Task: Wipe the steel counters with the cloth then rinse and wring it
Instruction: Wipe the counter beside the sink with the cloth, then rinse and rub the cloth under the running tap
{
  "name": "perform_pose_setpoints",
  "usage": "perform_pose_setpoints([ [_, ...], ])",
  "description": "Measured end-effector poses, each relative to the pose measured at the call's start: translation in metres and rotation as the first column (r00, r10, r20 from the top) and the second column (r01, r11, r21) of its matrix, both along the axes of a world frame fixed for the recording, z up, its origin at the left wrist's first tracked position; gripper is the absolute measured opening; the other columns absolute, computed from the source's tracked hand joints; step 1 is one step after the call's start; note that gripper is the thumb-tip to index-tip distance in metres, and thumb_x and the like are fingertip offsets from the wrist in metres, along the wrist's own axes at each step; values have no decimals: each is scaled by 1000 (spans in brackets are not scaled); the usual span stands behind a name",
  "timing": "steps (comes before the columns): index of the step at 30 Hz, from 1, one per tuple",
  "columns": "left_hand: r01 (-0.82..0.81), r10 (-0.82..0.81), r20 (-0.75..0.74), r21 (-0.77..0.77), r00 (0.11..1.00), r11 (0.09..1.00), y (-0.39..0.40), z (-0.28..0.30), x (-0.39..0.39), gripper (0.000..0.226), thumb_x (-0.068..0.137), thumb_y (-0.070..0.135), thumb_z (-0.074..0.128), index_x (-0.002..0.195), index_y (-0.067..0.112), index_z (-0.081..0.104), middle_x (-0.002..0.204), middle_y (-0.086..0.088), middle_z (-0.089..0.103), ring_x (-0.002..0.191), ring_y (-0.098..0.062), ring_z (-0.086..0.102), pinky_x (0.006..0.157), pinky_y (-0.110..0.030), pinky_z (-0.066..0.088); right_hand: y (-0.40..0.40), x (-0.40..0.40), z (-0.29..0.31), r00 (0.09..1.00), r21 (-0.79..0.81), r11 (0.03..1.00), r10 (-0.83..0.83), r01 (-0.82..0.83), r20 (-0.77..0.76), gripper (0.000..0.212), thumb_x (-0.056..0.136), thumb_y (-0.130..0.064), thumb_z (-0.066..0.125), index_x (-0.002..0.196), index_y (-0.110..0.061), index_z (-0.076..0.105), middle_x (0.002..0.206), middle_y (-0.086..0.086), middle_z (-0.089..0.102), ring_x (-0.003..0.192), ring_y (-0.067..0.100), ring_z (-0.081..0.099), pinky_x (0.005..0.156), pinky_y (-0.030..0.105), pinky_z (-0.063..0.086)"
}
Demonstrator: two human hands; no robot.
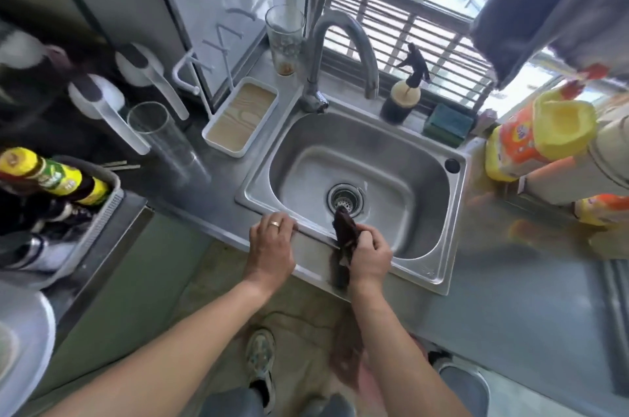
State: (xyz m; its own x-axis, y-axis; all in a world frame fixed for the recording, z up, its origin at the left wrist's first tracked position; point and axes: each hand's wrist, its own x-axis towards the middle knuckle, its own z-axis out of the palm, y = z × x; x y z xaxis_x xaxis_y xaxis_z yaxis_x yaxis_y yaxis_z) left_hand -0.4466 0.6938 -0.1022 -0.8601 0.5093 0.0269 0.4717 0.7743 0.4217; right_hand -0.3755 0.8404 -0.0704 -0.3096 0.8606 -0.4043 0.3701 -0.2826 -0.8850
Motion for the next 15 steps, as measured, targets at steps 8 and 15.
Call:
perform_pose_setpoints([
  [8, 21, -21, 29, -13, 999, 1000, 27, -6, -15, 42, 65, 1, 56, 99, 25, 54, 105, 6, 53, 99, -20, 50, 86, -33, 37, 50, -22, -2, 965, -460, 854, -261, 245, 29, 17, 89, -14, 56, 76, -13, 68, 73, 8, 62, 58, 24, 57, 58, 29, 49],
  [15, -43, 43, -32, -5, 999, 999, 61, -6, -52, 44, 68, 0, 51, 105, 21, 60, 108, 5, 54, 104, -20, 53, 84, -33, 41, 102, -85, -11, 988, -585, 809, -131, 59, -81, 12, 90, -20, 57, 82, -17, 65, 75, 5, 67, 63, 23, 64, 66, 33, 54],
])
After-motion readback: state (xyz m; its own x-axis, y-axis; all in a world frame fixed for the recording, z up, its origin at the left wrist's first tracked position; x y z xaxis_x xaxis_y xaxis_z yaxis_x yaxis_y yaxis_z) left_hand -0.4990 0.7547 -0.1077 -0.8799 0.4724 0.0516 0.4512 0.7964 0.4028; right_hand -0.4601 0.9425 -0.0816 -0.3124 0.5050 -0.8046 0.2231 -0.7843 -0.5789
